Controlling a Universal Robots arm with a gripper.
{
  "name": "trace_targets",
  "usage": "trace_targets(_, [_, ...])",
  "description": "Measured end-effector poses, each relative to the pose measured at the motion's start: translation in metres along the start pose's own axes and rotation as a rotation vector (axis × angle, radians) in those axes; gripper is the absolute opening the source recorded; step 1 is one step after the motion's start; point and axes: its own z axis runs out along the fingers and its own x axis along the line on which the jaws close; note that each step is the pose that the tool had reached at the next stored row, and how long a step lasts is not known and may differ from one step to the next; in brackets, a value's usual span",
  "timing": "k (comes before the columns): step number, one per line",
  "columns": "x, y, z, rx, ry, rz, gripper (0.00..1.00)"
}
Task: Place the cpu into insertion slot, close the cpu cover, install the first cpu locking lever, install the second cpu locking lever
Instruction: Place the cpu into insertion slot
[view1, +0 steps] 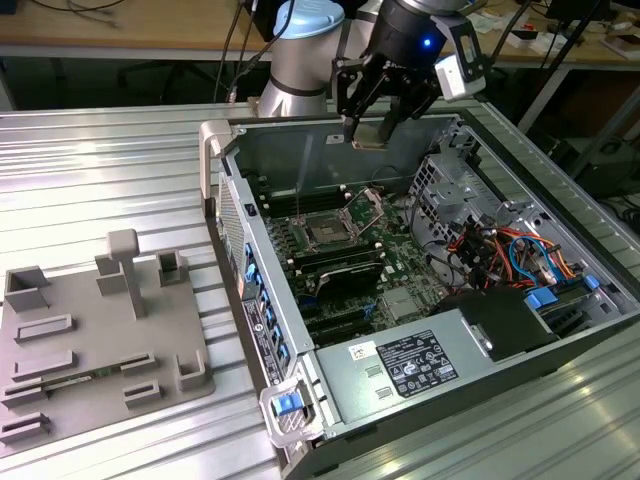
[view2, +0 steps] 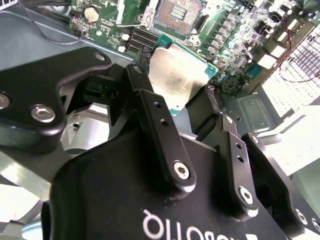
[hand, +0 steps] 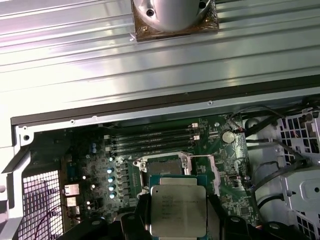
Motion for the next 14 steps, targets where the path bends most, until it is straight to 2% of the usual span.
trace_targets(14, [0.0036, -0.0007, 0.0019, -0.0014, -0.0066, 0.073, 0.55])
